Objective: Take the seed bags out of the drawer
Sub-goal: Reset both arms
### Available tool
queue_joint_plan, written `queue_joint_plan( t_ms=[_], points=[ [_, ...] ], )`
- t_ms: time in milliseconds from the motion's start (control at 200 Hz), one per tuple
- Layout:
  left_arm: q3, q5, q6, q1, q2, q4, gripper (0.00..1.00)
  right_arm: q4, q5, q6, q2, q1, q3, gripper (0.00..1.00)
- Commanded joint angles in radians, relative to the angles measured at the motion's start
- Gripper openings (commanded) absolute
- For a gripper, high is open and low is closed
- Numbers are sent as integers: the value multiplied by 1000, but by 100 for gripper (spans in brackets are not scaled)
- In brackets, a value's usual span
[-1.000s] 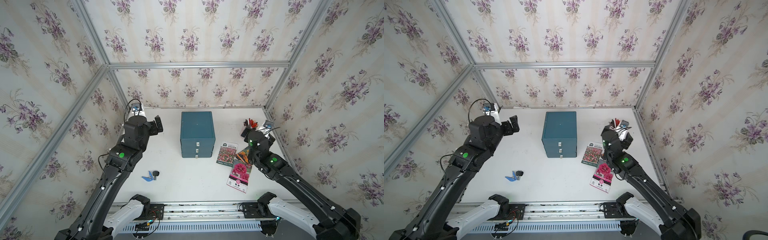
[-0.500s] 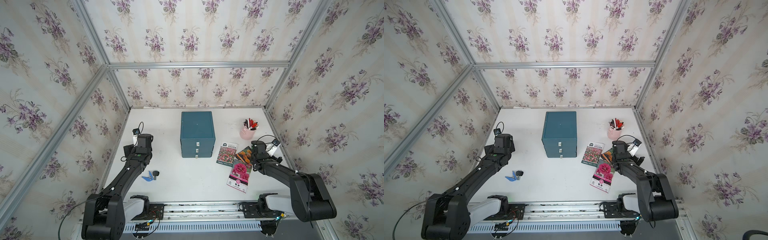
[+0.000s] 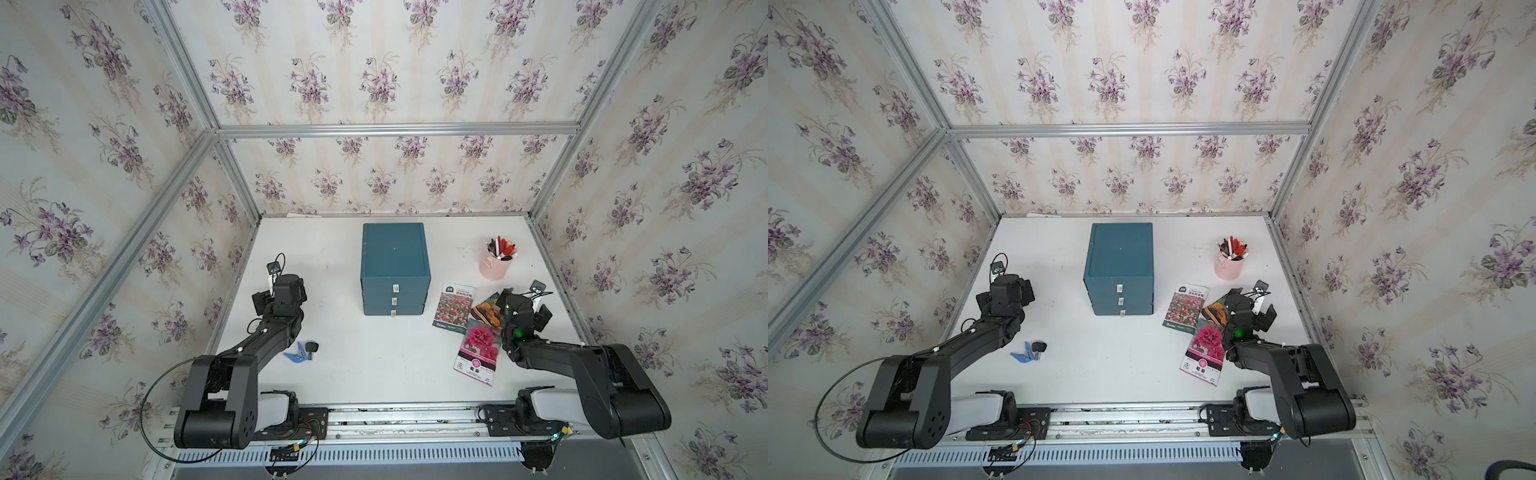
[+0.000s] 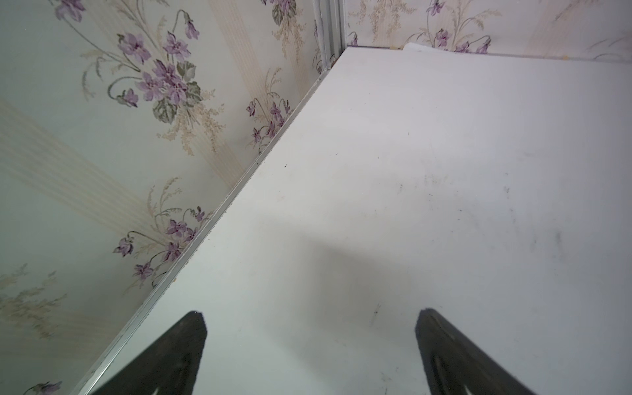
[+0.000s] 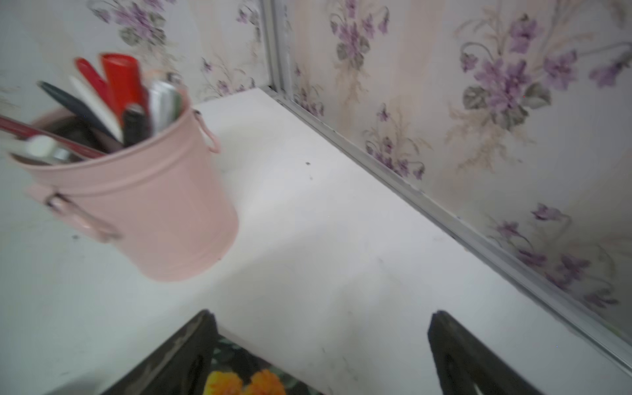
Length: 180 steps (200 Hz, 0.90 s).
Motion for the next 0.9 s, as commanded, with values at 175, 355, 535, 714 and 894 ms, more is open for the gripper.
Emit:
queue_joint_plan(
  t_ms=[175,355,535,714,894],
  points=[
    [-8,163,74,-1,66,208,100,358,-402,-138,149,-88,13,100],
    [-28,341,202,-22,189,374,100,358,-381,-140,136,-80,15,100],
    [-18,318,184,-27,175,323,100,417,-367,-168,165,-64,13,100],
    [-22,309,190,-33,176,337,100,352,-366,-159,147,-64,24,100],
    [-21,305,193,-36,179,337,100,378,-367,-162,157,-64,19,100]
  ],
)
